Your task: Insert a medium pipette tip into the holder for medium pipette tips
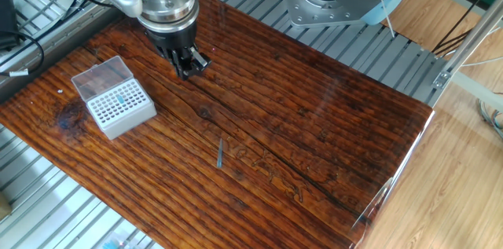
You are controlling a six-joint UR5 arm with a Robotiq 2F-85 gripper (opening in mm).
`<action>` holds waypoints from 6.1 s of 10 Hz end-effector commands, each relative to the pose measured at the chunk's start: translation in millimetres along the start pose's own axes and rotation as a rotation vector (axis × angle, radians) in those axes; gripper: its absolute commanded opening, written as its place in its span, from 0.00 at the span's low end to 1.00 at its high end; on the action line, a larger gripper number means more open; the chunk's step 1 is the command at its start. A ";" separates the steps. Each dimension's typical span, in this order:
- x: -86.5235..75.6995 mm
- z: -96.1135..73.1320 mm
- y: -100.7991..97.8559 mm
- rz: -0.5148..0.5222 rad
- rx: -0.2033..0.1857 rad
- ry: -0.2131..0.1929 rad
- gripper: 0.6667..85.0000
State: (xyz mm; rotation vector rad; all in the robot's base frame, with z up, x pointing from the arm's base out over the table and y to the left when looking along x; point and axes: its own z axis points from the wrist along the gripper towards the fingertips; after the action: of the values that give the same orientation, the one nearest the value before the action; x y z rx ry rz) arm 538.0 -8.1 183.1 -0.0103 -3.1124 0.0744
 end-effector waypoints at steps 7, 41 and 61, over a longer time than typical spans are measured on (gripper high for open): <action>-9.0 11.4 0.4 0.004 0.012 -0.024 0.00; -0.8 67.3 75.3 -0.437 -0.027 -0.096 0.00; -39.2 117.4 111.3 -0.501 0.129 0.223 0.09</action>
State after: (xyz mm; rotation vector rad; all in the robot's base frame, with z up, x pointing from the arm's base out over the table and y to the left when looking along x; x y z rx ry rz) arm 573.8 83.4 67.6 0.6941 -2.8297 0.2146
